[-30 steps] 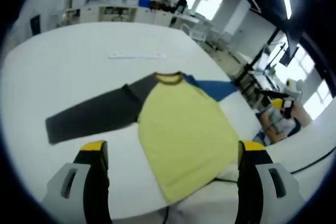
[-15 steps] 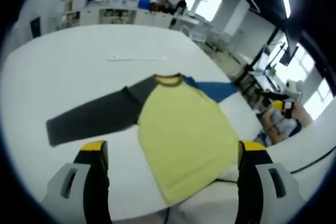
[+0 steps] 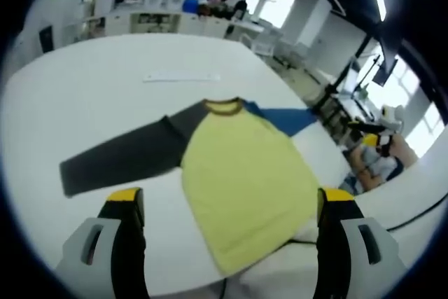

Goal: Fold the garment on the visible template until the final outline fits inside the template.

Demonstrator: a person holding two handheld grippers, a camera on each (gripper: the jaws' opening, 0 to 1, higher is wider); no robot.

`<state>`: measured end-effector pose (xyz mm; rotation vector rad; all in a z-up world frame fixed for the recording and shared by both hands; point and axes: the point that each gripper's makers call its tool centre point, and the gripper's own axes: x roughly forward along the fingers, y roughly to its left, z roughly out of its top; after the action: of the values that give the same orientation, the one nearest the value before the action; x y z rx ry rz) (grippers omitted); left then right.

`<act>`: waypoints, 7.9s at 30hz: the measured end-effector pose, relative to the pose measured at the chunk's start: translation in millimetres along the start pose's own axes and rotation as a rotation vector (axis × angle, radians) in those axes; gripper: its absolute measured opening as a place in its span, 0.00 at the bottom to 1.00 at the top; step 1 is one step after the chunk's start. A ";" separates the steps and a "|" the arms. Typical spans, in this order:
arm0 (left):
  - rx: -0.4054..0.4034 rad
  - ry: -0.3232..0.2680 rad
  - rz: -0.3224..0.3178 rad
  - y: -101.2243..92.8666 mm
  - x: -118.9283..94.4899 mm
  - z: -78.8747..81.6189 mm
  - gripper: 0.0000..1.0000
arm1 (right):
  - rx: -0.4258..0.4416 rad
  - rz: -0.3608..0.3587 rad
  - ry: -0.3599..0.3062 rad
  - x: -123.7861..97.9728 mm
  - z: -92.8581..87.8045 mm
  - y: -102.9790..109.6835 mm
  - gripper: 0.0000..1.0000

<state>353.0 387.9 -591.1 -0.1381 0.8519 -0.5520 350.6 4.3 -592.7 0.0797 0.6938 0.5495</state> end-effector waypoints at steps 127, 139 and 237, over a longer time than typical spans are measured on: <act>-0.072 0.145 0.083 -1.9 63.6 4.0 0.98 | 0.231 -0.679 0.091 87.7 -23.5 -335.0 0.03; -0.068 0.125 0.073 -4.9 62.3 4.8 0.98 | 0.069 -0.721 0.102 76.7 -5.1 -337.1 0.02; 0.007 0.048 -0.063 4.8 24.1 -11.2 0.97 | -0.099 -0.382 -0.166 48.6 116.9 -113.8 0.02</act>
<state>359.3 380.7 -616.4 -0.1457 0.8949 -0.6195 506.3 -55.8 -559.2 -0.0981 0.5025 0.2059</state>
